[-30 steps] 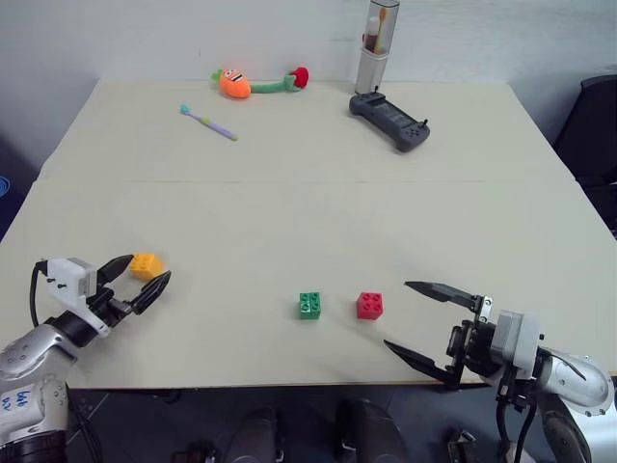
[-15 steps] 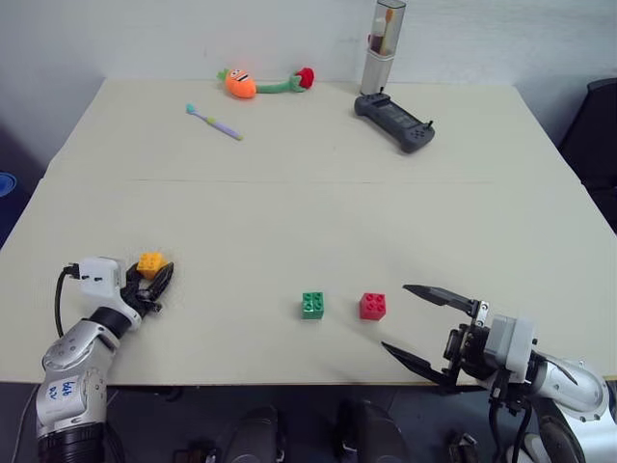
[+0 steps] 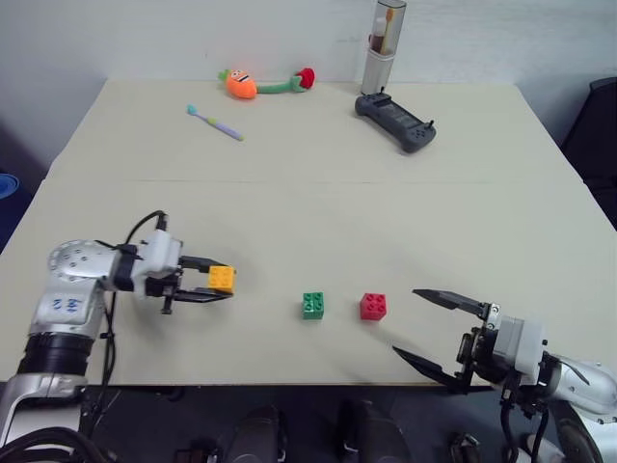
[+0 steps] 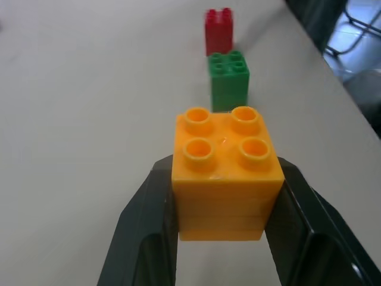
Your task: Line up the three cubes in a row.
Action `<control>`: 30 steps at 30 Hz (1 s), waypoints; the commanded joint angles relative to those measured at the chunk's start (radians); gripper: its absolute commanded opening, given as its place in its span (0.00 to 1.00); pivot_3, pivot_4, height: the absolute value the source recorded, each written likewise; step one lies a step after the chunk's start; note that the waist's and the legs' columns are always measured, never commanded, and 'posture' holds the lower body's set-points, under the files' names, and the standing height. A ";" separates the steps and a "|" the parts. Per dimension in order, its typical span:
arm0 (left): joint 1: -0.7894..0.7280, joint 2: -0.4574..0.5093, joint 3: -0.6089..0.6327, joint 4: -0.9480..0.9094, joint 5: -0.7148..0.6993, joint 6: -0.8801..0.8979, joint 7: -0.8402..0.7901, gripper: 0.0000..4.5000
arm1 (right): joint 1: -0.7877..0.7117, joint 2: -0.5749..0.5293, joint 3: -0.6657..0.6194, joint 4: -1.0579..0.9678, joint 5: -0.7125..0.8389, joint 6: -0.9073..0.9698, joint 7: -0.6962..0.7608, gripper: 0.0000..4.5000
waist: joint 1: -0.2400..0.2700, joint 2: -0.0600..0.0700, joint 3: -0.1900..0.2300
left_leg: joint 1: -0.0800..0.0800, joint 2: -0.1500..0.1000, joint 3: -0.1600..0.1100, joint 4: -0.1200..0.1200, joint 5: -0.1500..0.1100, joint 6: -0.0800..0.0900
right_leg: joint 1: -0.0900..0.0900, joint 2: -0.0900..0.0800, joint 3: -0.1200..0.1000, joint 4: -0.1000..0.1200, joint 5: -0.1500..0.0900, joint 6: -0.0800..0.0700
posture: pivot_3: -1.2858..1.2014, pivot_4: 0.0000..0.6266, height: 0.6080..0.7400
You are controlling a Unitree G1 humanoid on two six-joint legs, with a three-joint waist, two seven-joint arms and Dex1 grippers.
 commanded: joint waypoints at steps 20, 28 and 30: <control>-0.120 -0.049 -0.187 0.345 0.006 -0.261 -0.099 0.58 | 0.134 0.002 -0.074 -0.107 0.029 -0.007 -0.043 1.00 | 0.005 0.000 0.000 | 0.000 -0.001 0.000 0.002 0.000 0.004 | 0.000 -0.003 0.000 -0.001 0.000 0.001 | 0.52 0.24 1.00; -0.041 0.094 -0.108 0.287 -0.034 -0.226 -0.112 0.99 | 0.158 -0.036 -0.135 -0.109 0.069 0.011 0.006 1.00 | -0.003 0.000 0.000 | -0.001 -0.001 0.000 0.001 0.000 0.004 | 0.000 -0.002 0.000 -0.001 0.000 0.001 | 0.52 0.24 1.00; -0.019 0.147 -0.074 0.288 -0.034 -0.192 -0.112 0.99 | 0.186 -0.065 -0.183 -0.116 0.095 0.029 0.035 1.00 | -0.002 0.000 0.000 | -0.001 -0.001 0.000 0.001 0.000 0.004 | 0.000 -0.002 0.000 -0.001 0.000 0.001 | 0.52 0.24 1.00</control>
